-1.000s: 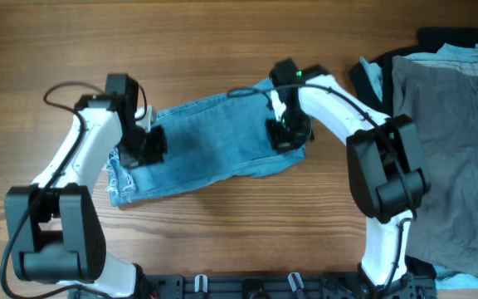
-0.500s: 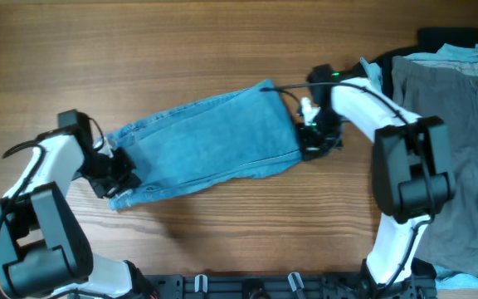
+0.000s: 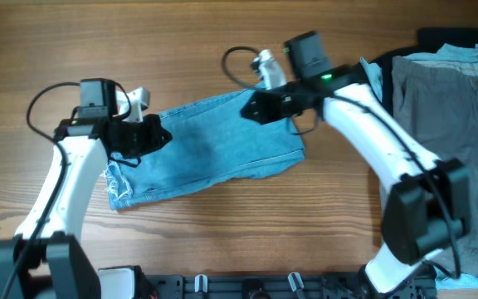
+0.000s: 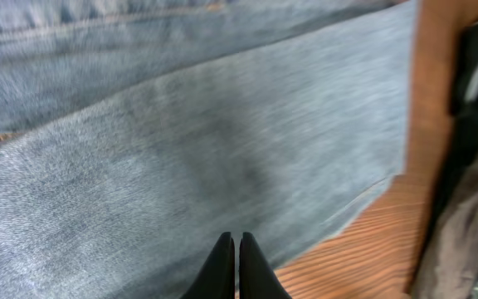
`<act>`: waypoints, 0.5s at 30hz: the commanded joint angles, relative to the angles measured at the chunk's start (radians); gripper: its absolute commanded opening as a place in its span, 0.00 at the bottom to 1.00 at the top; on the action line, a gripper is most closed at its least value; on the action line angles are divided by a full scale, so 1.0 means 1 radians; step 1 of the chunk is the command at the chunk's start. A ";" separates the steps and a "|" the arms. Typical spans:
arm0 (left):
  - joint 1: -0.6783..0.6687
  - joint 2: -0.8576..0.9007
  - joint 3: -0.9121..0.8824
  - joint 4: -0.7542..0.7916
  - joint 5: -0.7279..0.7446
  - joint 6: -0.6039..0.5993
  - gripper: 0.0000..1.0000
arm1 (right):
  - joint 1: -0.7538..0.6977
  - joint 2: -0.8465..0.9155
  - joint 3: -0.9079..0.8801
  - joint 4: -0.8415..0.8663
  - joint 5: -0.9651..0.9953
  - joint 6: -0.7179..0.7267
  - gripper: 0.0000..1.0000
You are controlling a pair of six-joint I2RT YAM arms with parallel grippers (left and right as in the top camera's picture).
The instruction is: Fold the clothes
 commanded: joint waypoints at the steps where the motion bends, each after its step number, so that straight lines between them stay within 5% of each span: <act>1: -0.007 0.091 -0.030 0.004 -0.104 -0.059 0.04 | 0.083 0.151 -0.019 0.027 0.002 0.122 0.08; 7: -0.006 0.251 -0.032 0.042 -0.194 -0.070 0.12 | 0.148 0.336 -0.019 0.003 -0.002 0.256 0.08; 15: 0.022 0.283 -0.019 -0.034 -0.309 -0.069 0.18 | -0.084 0.323 -0.018 -0.175 0.209 0.268 0.06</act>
